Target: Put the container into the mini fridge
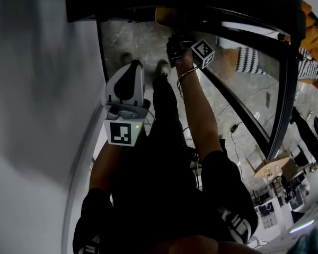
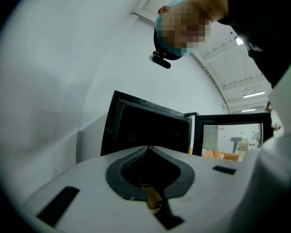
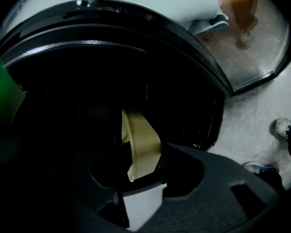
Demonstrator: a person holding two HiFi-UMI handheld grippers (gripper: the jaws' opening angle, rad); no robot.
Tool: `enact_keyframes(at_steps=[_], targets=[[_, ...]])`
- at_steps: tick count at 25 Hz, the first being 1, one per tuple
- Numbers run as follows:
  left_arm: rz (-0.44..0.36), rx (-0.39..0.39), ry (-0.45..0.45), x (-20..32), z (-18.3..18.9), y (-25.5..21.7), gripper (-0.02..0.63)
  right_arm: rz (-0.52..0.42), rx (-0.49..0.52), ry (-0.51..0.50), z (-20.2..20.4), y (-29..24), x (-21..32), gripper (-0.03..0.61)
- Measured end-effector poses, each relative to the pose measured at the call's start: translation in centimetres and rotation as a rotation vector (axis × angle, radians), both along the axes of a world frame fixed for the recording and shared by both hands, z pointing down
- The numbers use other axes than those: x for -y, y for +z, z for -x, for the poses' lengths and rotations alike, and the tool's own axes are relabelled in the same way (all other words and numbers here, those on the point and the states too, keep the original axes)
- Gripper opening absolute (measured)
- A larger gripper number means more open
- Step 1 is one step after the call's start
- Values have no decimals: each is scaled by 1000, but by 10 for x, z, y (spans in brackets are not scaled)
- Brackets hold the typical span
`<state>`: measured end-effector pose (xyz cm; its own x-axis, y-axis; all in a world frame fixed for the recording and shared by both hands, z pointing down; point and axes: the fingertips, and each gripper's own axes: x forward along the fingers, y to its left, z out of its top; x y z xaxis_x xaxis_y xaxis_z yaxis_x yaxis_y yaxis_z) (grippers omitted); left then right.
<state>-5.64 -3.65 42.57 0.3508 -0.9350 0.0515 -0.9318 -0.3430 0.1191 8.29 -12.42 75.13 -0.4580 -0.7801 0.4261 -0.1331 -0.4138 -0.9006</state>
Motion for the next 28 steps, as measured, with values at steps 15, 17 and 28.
enact_keyframes(at_steps=[15, 17, 28], targets=[[15, -2, -8, 8, 7, 5, 5, -2, -14, 32, 1, 0, 25, 172], [14, -3, -11, 9, 8, 5, 5, -6, -17, 34, 1, 0, 28, 172], [22, -11, -18, 10, 13, 8, 5, -6, -26, 42, 3, 2, 36, 175]])
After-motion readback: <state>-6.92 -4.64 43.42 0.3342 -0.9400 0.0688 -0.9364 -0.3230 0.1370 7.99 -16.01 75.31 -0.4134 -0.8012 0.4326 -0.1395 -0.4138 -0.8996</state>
